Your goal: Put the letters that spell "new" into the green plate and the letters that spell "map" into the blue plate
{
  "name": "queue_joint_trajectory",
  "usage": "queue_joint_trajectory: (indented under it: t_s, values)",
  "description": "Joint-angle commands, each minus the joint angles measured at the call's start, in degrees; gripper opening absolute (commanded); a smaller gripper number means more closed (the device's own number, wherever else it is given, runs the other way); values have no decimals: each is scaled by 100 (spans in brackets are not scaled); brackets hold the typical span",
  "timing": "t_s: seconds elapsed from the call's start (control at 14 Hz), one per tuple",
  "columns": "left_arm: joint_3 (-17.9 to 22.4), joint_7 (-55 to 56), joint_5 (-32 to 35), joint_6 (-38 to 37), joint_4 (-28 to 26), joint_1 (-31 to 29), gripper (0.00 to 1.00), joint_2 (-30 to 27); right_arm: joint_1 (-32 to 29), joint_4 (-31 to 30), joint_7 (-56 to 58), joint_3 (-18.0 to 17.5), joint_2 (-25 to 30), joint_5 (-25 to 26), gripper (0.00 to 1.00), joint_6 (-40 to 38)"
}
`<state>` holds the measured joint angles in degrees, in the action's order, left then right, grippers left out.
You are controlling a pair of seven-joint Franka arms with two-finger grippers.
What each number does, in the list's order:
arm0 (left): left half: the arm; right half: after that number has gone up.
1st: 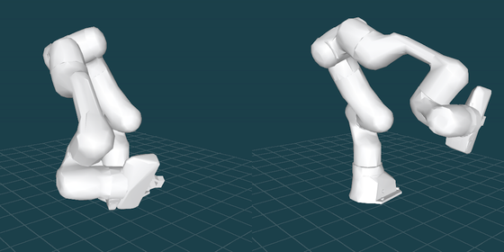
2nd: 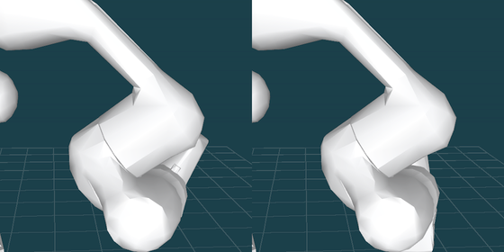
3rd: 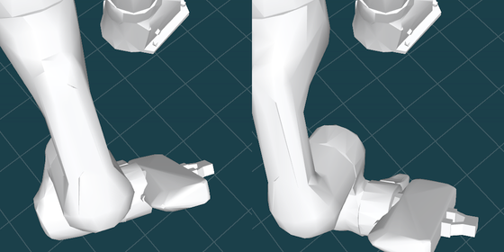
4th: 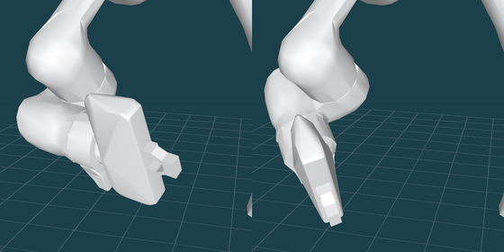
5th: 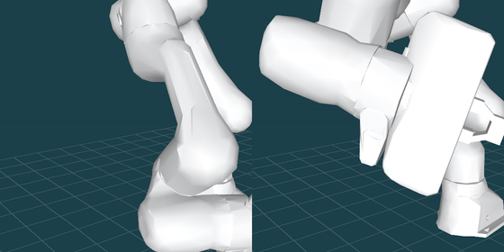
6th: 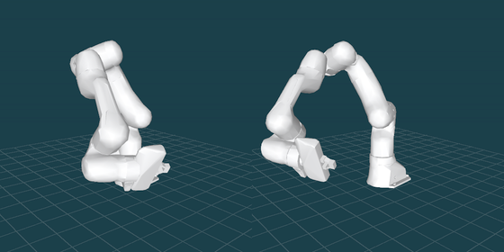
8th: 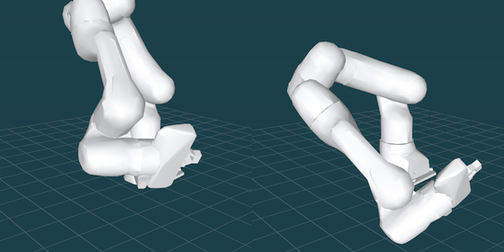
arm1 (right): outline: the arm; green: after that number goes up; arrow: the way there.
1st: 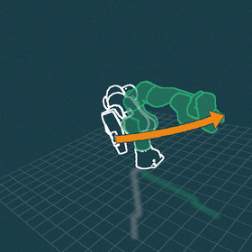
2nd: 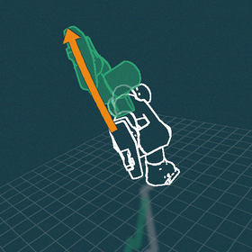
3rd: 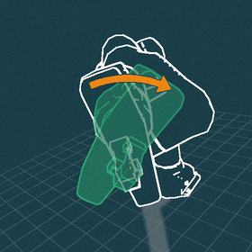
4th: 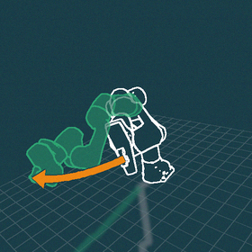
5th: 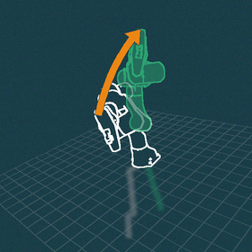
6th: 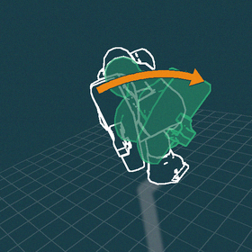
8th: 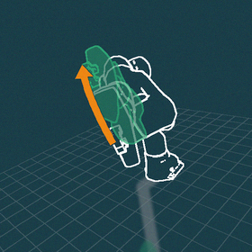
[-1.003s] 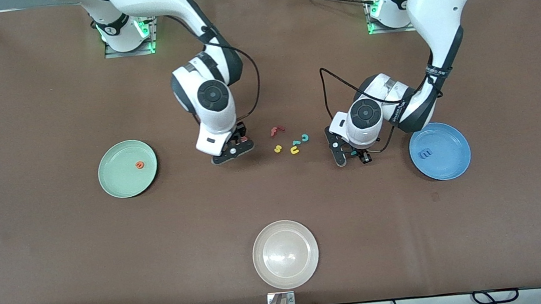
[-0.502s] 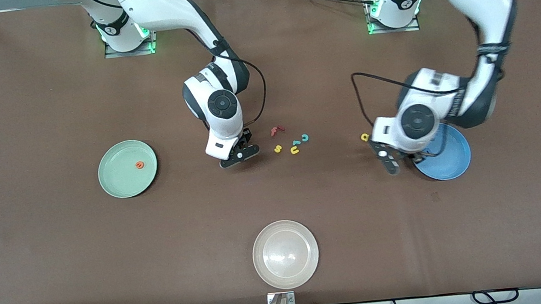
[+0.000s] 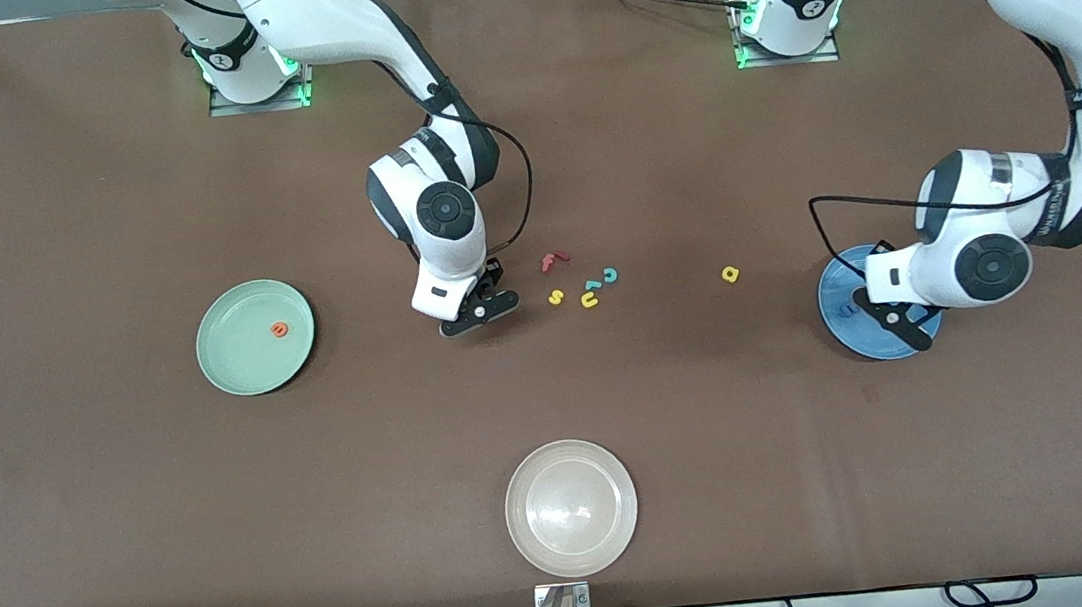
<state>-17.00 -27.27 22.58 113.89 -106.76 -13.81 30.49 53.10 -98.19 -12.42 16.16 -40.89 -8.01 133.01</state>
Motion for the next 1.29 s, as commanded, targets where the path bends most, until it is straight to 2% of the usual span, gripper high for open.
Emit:
queue_joint_trajectory:
  t_s: [0.0,0.07,0.14,0.43,0.72,1.0,1.15,1.22]
  values:
    - [-102,301,89,282,-449,-226,37,-193,-10,11,109,10,-24,-121,53,-56]
    - [-102,318,89,448,-529,-262,78,-193,-10,-7,117,10,-24,-121,53,-64]
    - [-119,318,71,467,-539,-280,100,-202,-18,-24,126,10,-24,-121,51,-65]
    - [-601,816,-69,170,-434,-289,100,-474,-1,-42,135,10,-24,-121,47,-100]
    - [-1137,2749,-858,-104,-266,-271,100,-589,-1,-42,144,10,-24,-121,31,-100]
    - [-1499,4850,-922,-33,-266,-218,100,-449,-71,-60,161,19,-15,-121,17,-117]
    - [-1666,4784,-852,193,-380,-175,100,-352,-97,-7,188,88,98,-130,15,-257]
    - [-1675,4409,-782,465,-555,-122,100,-299,-211,11,179,167,256,-130,15,-458]
